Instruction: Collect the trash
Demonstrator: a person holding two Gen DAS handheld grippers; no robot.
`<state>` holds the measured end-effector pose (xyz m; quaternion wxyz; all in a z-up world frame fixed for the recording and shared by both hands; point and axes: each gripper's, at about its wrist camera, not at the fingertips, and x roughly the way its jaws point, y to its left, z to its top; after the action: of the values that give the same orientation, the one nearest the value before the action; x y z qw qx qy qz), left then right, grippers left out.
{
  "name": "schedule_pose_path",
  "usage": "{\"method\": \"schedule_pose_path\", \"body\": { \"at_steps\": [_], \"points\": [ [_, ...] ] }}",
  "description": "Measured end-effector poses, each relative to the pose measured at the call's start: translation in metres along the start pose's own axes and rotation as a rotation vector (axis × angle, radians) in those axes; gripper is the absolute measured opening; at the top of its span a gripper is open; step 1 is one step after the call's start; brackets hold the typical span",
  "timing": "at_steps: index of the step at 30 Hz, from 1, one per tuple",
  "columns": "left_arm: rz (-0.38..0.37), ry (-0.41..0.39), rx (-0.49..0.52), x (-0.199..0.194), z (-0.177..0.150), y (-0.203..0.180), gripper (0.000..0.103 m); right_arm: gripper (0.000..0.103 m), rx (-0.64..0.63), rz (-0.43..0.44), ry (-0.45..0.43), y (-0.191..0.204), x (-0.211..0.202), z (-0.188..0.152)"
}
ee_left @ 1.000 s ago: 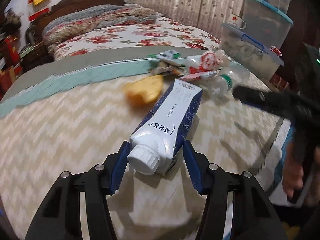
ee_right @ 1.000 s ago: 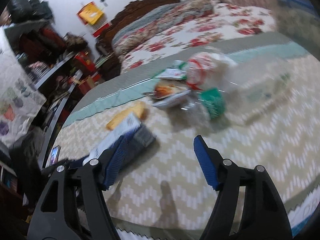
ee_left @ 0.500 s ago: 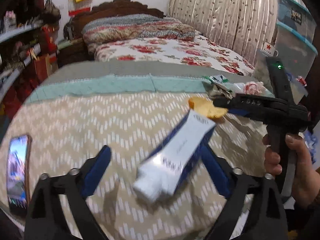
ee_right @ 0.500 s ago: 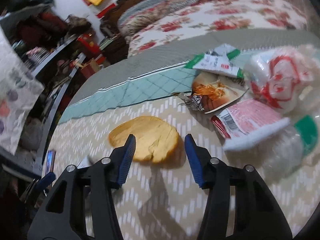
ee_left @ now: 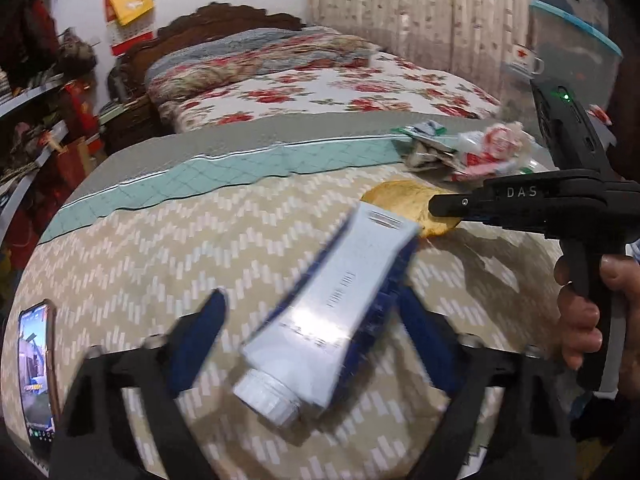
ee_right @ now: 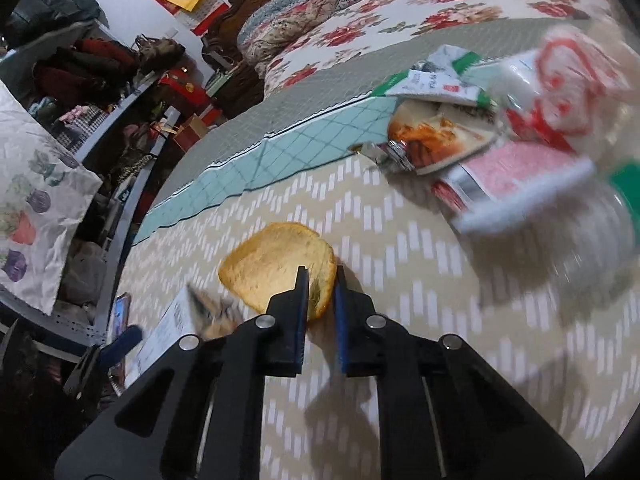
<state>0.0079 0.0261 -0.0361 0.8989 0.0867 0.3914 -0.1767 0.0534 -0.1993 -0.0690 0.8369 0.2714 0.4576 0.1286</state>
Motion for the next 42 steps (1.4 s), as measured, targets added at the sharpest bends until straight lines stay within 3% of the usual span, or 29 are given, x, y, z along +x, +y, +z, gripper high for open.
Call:
{"method": "schedule_pose_path", "body": {
  "at_steps": [2, 5, 13, 16, 23, 28, 29, 30, 31, 32, 35, 38, 40, 41, 42],
  "points": [
    [0.027, -0.008, 0.046, -0.003, 0.000, -0.009, 0.056, 0.012, 0.011, 0.009, -0.012, -0.007, -0.012, -0.006],
    [0.015, -0.005, 0.076, -0.005, -0.001, -0.019, 0.052, 0.012, 0.030, 0.004, -0.044, -0.023, -0.038, -0.020],
    [-0.165, 0.024, 0.086, -0.010, 0.013, -0.058, 0.051, 0.012, 0.170, -0.095, -0.202, -0.099, -0.125, -0.055],
    [-0.256, 0.053, 0.123, -0.005, 0.025, -0.090, 0.051, 0.011, 0.255, -0.122, -0.273, -0.136, -0.159, -0.064],
    [-0.453, 0.112, 0.311, 0.015, 0.075, -0.218, 0.050, 0.011, 0.323, -0.203, -0.415, -0.213, -0.237, -0.063],
    [-0.429, 0.174, 0.348, 0.041, 0.095, -0.276, 0.049, 0.016, 0.329, -0.100, -0.368, -0.252, -0.250, -0.052],
    [-0.428, 0.191, 0.334, 0.042, 0.096, -0.274, 0.049, 0.027, 0.312, -0.076, -0.350, -0.251, -0.248, -0.050],
    [-0.417, 0.202, 0.317, 0.043, 0.097, -0.272, 0.049, 0.062, 0.267, -0.041, -0.313, -0.248, -0.242, -0.047],
    [-0.399, 0.208, 0.285, 0.043, 0.098, -0.265, 0.049, 0.081, 0.244, -0.027, -0.301, -0.245, -0.239, -0.045],
    [-0.384, 0.212, 0.249, 0.043, 0.099, -0.257, 0.049, 0.091, 0.218, -0.006, -0.302, -0.238, -0.236, -0.043],
    [-0.338, 0.205, 0.159, 0.032, 0.099, -0.228, 0.048, 0.072, 0.060, 0.080, -0.218, -0.211, -0.218, -0.033],
    [-0.266, 0.175, 0.104, 0.015, 0.099, -0.208, 0.046, 0.064, -0.041, 0.094, -0.088, -0.187, -0.181, -0.015],
    [-0.243, 0.163, 0.077, 0.006, 0.100, -0.201, 0.042, 0.042, -0.050, 0.099, -0.012, -0.184, -0.157, -0.008],
    [-0.233, 0.159, 0.069, 0.003, 0.100, -0.202, 0.034, 0.029, -0.054, 0.119, 0.026, -0.182, -0.148, -0.007],
    [-0.232, 0.166, 0.070, 0.002, 0.102, -0.204, 0.009, 0.012, -0.078, 0.128, 0.064, -0.177, -0.137, -0.007]
  ]
}}
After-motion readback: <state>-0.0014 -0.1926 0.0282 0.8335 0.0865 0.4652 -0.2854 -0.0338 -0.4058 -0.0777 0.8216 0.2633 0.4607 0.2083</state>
